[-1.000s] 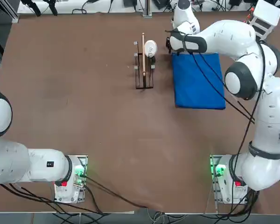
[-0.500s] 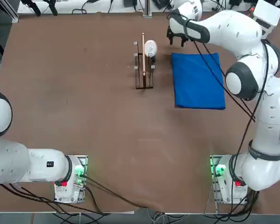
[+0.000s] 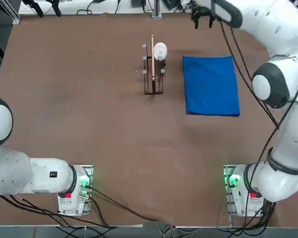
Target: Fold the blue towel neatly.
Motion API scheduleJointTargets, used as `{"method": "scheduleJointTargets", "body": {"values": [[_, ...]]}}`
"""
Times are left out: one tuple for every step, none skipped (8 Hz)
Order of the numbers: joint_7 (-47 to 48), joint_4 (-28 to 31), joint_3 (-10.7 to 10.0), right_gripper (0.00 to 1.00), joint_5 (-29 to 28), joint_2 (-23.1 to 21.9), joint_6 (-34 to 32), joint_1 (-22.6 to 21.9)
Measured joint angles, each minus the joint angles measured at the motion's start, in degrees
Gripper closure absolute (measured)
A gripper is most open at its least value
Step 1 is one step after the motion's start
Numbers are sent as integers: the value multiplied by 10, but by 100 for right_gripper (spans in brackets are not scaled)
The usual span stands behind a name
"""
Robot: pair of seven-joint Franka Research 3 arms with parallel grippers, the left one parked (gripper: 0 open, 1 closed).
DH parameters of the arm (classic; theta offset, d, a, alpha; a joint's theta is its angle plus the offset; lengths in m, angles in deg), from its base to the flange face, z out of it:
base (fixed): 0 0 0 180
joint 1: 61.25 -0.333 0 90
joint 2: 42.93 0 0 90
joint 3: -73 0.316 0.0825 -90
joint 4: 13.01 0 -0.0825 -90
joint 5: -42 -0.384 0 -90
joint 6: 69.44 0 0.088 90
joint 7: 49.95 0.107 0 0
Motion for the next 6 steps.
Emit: {"method": "scheduleJointTargets", "body": {"values": [[-47,0,-1,0,0,-22,-25,18],[-94,1,-3,0,0,-40,-42,39],[-132,2,-3,0,0,-55,-51,59],[-163,6,-4,0,-1,-70,-56,79],[-187,16,-4,0,-2,-88,-58,96],[-206,28,-3,0,-4,-107,-61,111]]}}
